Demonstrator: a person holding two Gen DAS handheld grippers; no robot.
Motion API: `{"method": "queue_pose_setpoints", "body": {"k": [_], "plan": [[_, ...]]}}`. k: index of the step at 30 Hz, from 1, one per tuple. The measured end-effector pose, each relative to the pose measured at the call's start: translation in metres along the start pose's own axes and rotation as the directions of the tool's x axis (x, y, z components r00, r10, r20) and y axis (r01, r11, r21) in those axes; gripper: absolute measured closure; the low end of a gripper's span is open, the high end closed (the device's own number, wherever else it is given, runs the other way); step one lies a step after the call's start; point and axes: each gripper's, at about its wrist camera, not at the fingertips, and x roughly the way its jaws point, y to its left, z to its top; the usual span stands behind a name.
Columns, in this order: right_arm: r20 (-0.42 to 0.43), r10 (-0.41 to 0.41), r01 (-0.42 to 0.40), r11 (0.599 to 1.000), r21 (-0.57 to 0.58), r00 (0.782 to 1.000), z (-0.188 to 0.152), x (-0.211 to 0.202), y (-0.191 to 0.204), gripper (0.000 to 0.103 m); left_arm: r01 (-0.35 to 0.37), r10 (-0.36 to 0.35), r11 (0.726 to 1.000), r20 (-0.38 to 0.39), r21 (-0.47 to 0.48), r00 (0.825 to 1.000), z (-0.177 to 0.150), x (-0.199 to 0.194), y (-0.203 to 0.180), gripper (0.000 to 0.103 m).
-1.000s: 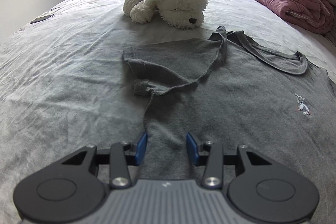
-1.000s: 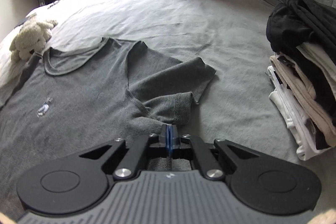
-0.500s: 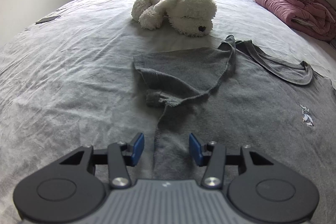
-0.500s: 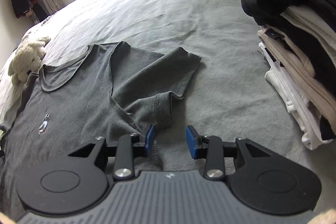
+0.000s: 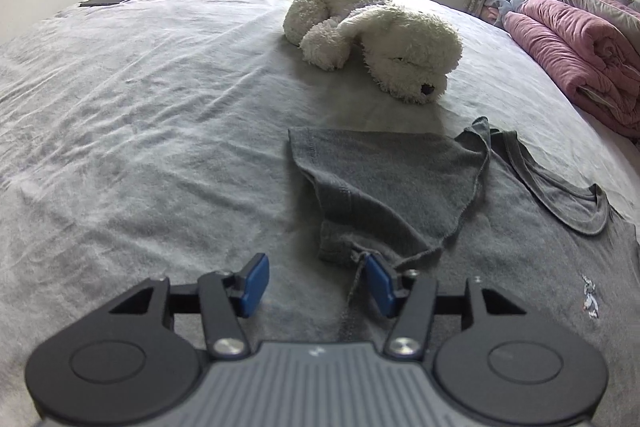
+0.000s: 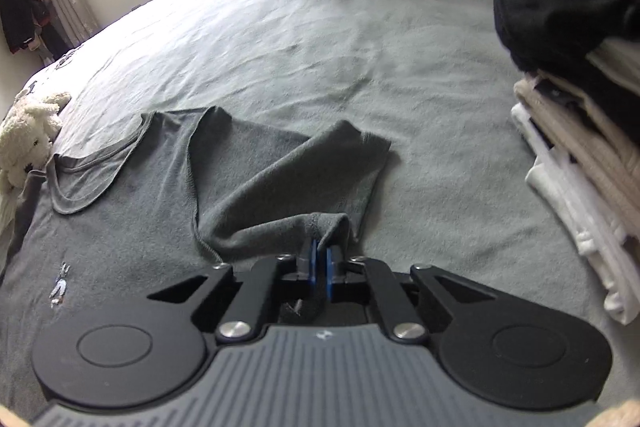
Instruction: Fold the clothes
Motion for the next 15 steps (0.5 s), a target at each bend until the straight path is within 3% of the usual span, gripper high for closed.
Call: {"method": "queue_pose_setpoints", "body": {"k": [3, 5, 10, 15], "plan": [[0.098, -0.086, 0.091, 0.995, -0.047, 0.991, 0.006, -0.013, 0.009, 0.101, 0.02, -0.02, 0.999, -0.005, -0.049, 1.0, 0.004, 0.005, 0.008, 0.048], [0.069, -0.1, 0.104, 0.993, -0.054, 0.993, 0.005, -0.006, 0.009, 0.101, 0.033, -0.033, 0.996, -0.008, -0.081, 0.999, 0.007, 0.009, 0.014, 0.047], [-0.019, -0.147, 0.144, 0.985, -0.092, 0.989, -0.002, 0.015, 0.01, 0.1, 0.033, -0.034, 0.998, -0.01, -0.051, 0.999, 0.003, 0.008, 0.007, 0.047], [0.04, -0.205, 0.207, 0.975, -0.077, 0.978, 0.004, 0.0, 0.007, 0.1, 0.015, -0.016, 0.999, -0.018, -0.044, 1.0, 0.001, 0.01, 0.007, 0.047]]}}
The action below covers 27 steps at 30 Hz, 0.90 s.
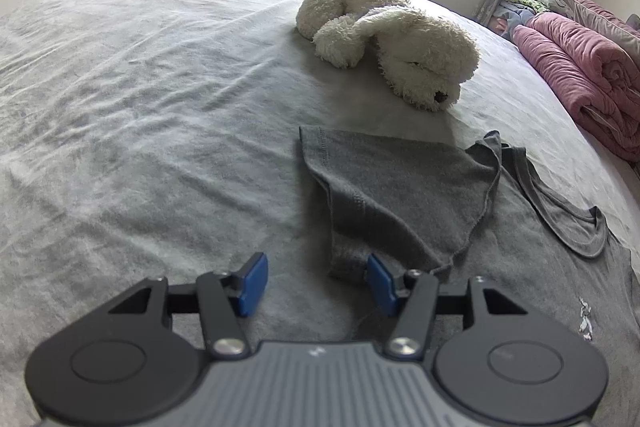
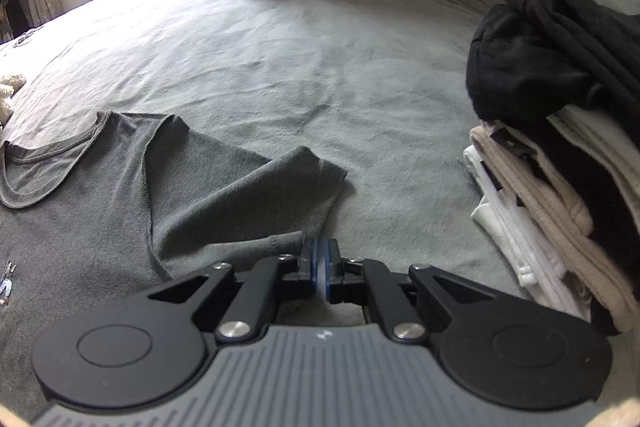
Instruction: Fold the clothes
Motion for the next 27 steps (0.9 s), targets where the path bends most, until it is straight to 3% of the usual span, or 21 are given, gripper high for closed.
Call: {"method": "queue_pose_setpoints", "body": {"k": [2, 5, 7, 13, 16, 22, 24, 27], "plan": [[0.012, -0.015, 0.015, 1.0, 0.002, 1.0, 0.0, -0.002, -0.002, 0.098, -0.012, 0.012, 1.0, 0.004, 0.001, 1.0, 0.0, -0.001, -0.001, 0.047], [0.008, 0.021, -0.021, 1.0, 0.022, 1.0, -0.001, -0.003, -0.005, 0.096, -0.021, 0.021, 1.0, 0.012, 0.007, 1.0, 0.0, -0.003, -0.004, 0.046], [0.018, 0.05, -0.05, 0.998, 0.029, 0.999, -0.001, -0.006, -0.005, 0.088, -0.024, 0.024, 1.0, 0.021, 0.013, 1.0, 0.0, -0.005, -0.006, 0.046], [0.076, 0.117, -0.119, 0.992, 0.028, 0.99, 0.002, -0.016, -0.002, 0.084, -0.015, 0.014, 1.0, 0.053, 0.02, 0.999, 0.001, -0.01, -0.009, 0.046], [0.058, 0.157, -0.156, 0.988, -0.013, 0.986, -0.002, -0.011, 0.009, 0.084, -0.007, 0.005, 0.999, 0.051, 0.043, 0.999, -0.002, -0.01, -0.014, 0.046], [-0.016, 0.217, -0.216, 0.955, -0.202, 0.976, -0.016, -0.005, 0.046, 0.084, 0.025, -0.033, 0.995, 0.086, 0.095, 0.996, -0.006, -0.019, -0.024, 0.045], [-0.075, 0.155, -0.169, 0.954, -0.249, 0.985, -0.025, 0.002, 0.054, 0.083, 0.01, -0.017, 0.994, 0.058, 0.11, 0.998, -0.009, -0.014, -0.025, 0.044], [-0.064, 0.099, -0.113, 0.953, -0.282, 0.993, -0.028, 0.006, 0.054, 0.072, -0.019, 0.018, 0.991, 0.01, 0.13, 1.0, -0.015, -0.003, -0.023, 0.044]]}}
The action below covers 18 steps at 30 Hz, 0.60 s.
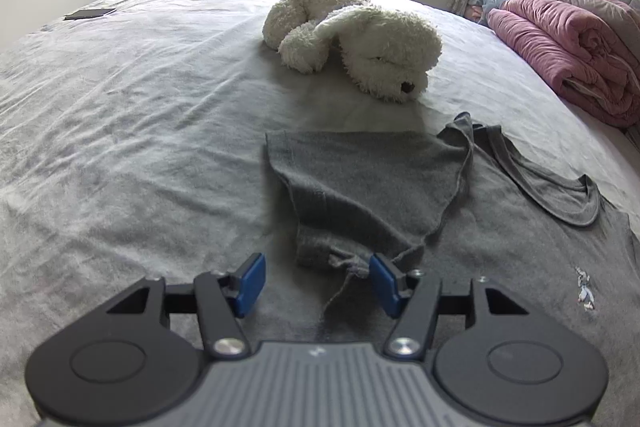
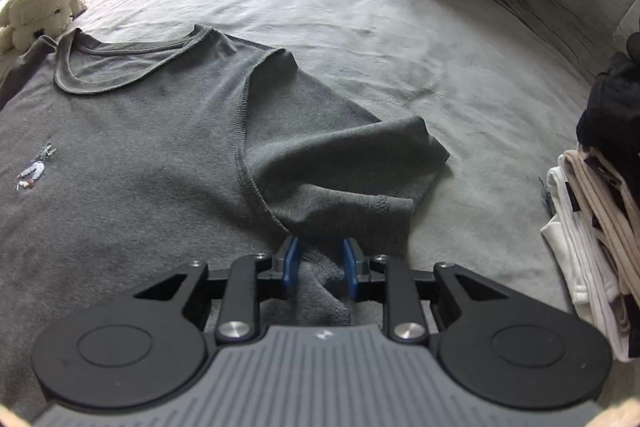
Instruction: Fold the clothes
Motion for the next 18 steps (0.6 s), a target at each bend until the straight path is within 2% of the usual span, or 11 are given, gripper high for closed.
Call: {"method": "queue_pose_setpoints", "body": {"k": [2, 4, 6, 12, 18], "plan": [[0.009, -0.054, 0.054, 0.999, -0.001, 0.998, 0.001, -0.001, -0.002, 0.072, -0.015, 0.015, 1.0, -0.003, 0.002, 1.0, 0.0, 0.0, 0.004, 0.044], [0.009, -0.151, 0.151, 0.988, -0.02, 0.989, -0.001, 0.002, -0.004, 0.072, -0.029, 0.029, 1.0, -0.005, 0.003, 1.0, -0.001, -0.001, 0.009, 0.044], [0.02, -0.183, 0.184, 0.983, -0.027, 0.983, -0.004, 0.002, -0.01, 0.072, -0.04, 0.04, 0.999, -0.006, -0.002, 0.999, 0.0, -0.003, 0.013, 0.044], [0.095, -0.114, 0.121, 0.99, -0.069, 0.989, -0.011, -0.027, 0.008, 0.07, 0.003, -0.003, 1.0, -0.022, -0.022, 1.0, -0.004, -0.017, 0.021, 0.044], [0.13, -0.018, 0.038, 0.988, -0.151, 0.991, -0.025, -0.05, 0.043, 0.068, 0.041, -0.037, 0.994, -0.039, 0.098, 0.999, -0.024, -0.035, 0.016, 0.044]]}}
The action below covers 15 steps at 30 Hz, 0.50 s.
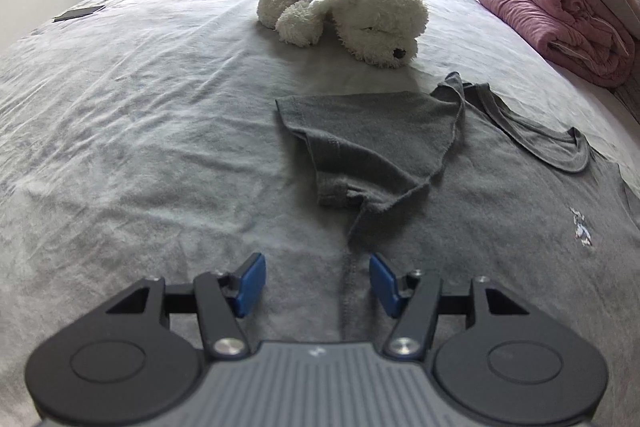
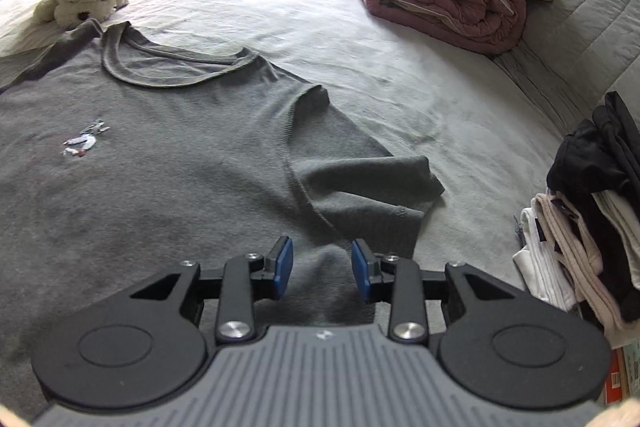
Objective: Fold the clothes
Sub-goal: 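Move both open grippers back over the T-shirt body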
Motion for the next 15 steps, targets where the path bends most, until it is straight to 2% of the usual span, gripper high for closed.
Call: {"method": "queue_pose_setpoints", "body": {"k": [4, 9, 15], "plan": [[0.032, 0.059, -0.056, 0.996, -0.074, 0.998, -0.008, -0.019, 0.029, 0.067, 0.002, -0.001, 0.999, -0.025, 0.044, 1.0, -0.013, -0.01, 0.006, 0.045], [0.059, 0.122, -0.111, 0.982, -0.153, 0.991, -0.018, -0.039, 0.059, 0.066, -0.054, 0.054, 0.995, -0.007, 0.085, 0.998, -0.025, -0.027, 0.018, 0.045], [0.068, 0.144, -0.127, 0.97, -0.206, 0.987, -0.024, -0.049, 0.083, 0.063, 0.027, -0.029, 0.993, 0.015, 0.113, 0.999, -0.037, -0.048, 0.021, 0.045]]}}
